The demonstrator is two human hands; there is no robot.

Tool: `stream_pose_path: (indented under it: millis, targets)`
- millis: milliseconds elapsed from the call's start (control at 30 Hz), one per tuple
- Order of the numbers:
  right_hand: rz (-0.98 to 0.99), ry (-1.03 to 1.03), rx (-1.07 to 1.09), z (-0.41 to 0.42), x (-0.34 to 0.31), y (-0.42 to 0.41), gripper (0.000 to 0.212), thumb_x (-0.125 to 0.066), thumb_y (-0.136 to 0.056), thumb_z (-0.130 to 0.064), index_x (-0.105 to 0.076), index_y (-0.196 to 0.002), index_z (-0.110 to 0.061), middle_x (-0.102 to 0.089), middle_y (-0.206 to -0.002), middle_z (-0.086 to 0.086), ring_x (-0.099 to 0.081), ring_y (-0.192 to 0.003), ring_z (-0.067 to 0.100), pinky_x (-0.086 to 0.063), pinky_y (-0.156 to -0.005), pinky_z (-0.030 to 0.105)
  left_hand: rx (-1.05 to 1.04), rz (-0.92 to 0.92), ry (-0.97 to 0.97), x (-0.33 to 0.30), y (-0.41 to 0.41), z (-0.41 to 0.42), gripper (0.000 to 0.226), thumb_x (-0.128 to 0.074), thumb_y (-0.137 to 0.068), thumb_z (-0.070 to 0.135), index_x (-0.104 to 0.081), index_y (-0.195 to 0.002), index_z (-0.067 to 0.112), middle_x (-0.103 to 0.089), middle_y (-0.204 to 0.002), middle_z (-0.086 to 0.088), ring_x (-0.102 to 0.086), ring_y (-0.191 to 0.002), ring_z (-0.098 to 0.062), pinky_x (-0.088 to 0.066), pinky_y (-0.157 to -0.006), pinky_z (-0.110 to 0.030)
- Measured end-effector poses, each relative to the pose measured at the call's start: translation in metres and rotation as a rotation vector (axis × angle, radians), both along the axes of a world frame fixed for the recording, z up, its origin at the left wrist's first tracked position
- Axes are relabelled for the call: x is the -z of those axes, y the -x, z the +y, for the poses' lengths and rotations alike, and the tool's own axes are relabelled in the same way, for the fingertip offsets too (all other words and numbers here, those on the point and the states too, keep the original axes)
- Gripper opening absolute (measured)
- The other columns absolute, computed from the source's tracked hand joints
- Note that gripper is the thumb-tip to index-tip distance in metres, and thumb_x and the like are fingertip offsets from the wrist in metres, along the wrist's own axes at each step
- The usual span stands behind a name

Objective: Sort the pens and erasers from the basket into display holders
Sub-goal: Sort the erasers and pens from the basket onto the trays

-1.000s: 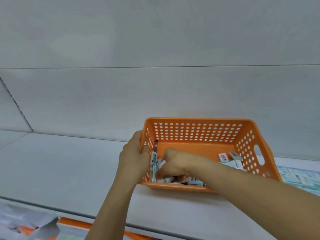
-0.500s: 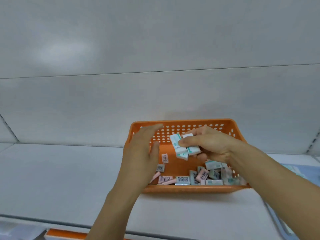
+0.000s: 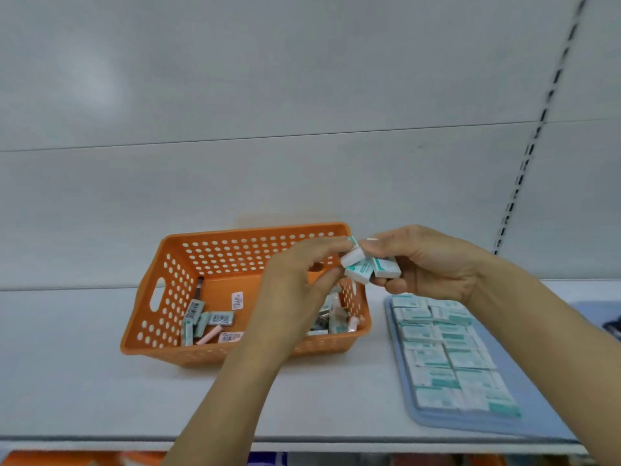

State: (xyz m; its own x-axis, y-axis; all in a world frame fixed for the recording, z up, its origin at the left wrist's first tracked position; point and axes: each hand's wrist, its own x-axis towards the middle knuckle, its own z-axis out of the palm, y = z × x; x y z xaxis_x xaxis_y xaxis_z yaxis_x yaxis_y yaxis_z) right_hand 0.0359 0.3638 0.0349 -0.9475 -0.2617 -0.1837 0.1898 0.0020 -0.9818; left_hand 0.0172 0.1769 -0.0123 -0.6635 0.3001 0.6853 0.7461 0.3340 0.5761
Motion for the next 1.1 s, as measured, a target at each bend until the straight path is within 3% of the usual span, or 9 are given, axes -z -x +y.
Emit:
stream_pose_path:
  millis: [200,333,467,533,633,733,867,1000,1100]
  targets:
    - [0.042,0.021,0.069,0.056,0.001,-0.03,0.012,-0.058,-0.085,-0.003,-0.063,-0.094,0.003,-0.062,-0.066,0.01,-0.054,-0.054,0.016,-0.044,-0.04,0.021,0.016,0.044,-0.054,-0.008,-0.024,0.066,0.018,-0.054,-0.095,0.016,-0.064,-0.11,0.02,-0.067,-0.102,0.013,-0.06,-0.095,-0.002,-0.045,-0.082,-0.015]
    - [0.026,0.029,0.312,0.1,0.023,-0.044,0.014,-0.056,-0.09,0.004,-0.061,-0.104,0.005,-0.062,-0.074,0.018,-0.058,-0.056,0.02,-0.052,-0.045,0.026,0.059,-0.071,-0.058,0.0,-0.04,0.102,0.017,-0.042,-0.1,0.026,-0.056,-0.108,0.02,-0.058,-0.088,0.012,-0.055,-0.078,-0.005,-0.05,-0.07,-0.032]
    - [-0.023,-0.082,0.512,0.127,0.064,-0.055,0.005,-0.064,-0.087,0.003,-0.065,-0.086,-0.001,-0.059,-0.068,0.014,-0.055,-0.051,0.019,-0.05,-0.042,0.026,0.073,-0.313,0.197,0.036,-0.038,0.11,0.031,-0.04,-0.098,0.037,-0.06,-0.121,0.026,-0.062,-0.106,0.007,-0.06,-0.096,-0.012,-0.053,-0.085,-0.042]
    - [-0.041,-0.118,0.585,0.128,0.082,-0.057,0.004,-0.067,-0.084,0.003,-0.065,-0.087,0.0,-0.061,-0.067,0.013,-0.056,-0.049,0.019,-0.048,-0.04,0.025,0.055,-0.449,0.355,0.053,-0.04,0.107,0.025,-0.048,-0.099,0.035,-0.059,-0.121,0.033,-0.063,-0.097,0.011,-0.06,-0.088,-0.007,-0.053,-0.084,-0.034]
    - [-0.052,-0.146,0.693,0.123,0.104,-0.051,0.015,-0.072,-0.082,0.001,-0.062,-0.093,0.002,-0.065,-0.07,0.018,-0.06,-0.044,0.018,-0.046,-0.036,0.023,0.052,-0.521,0.406,0.07,-0.04,0.107,0.007,-0.059,-0.094,0.03,-0.061,-0.1,0.031,-0.061,-0.083,0.011,-0.056,-0.072,-0.005,-0.052,-0.074,-0.029]
    - [-0.027,-0.251,0.725,0.119,0.119,-0.045,0.013,-0.069,-0.085,0.0,-0.061,-0.094,0.005,-0.065,-0.064,0.018,-0.057,-0.037,0.017,-0.042,-0.034,0.023,0.006,-0.435,0.483,0.079,-0.035,0.112,0.004,-0.061,-0.092,0.031,-0.063,-0.093,0.028,-0.062,-0.09,0.012,-0.057,-0.081,-0.004,-0.052,-0.079,-0.034]
    - [0.041,-0.512,0.637,0.119,0.128,-0.049,0.007,-0.068,-0.087,-0.007,-0.064,-0.092,-0.006,-0.066,-0.067,0.012,-0.054,-0.039,0.011,-0.04,-0.039,0.022,-0.032,-0.168,0.553,0.091,-0.037,0.109,0.024,-0.056,-0.094,0.041,-0.065,-0.113,0.029,-0.051,-0.113,0.015,-0.042,-0.109,-0.004,-0.044,-0.091,-0.027]
    - [0.101,-0.739,0.522,0.121,0.133,-0.056,0.024,-0.071,-0.084,-0.014,-0.06,-0.105,-0.018,-0.062,-0.1,-0.002,-0.063,-0.082,0.013,-0.051,-0.068,0.027,0.014,-0.174,0.567,0.1,-0.033,0.101,0.033,-0.06,-0.093,0.038,-0.063,-0.125,0.032,-0.045,-0.14,0.016,-0.032,-0.13,0.0,-0.031,-0.106,-0.02]
    - [0.179,-0.839,0.516,0.115,0.133,-0.054,0.04,-0.066,-0.088,-0.014,-0.048,-0.123,-0.018,-0.056,-0.103,-0.003,-0.056,-0.088,0.012,-0.045,-0.073,0.028,0.029,-0.184,0.54,0.1,-0.03,0.104,0.027,-0.058,-0.095,0.028,-0.067,-0.121,0.028,-0.05,-0.139,0.013,-0.037,-0.13,-0.002,-0.033,-0.105,-0.019]
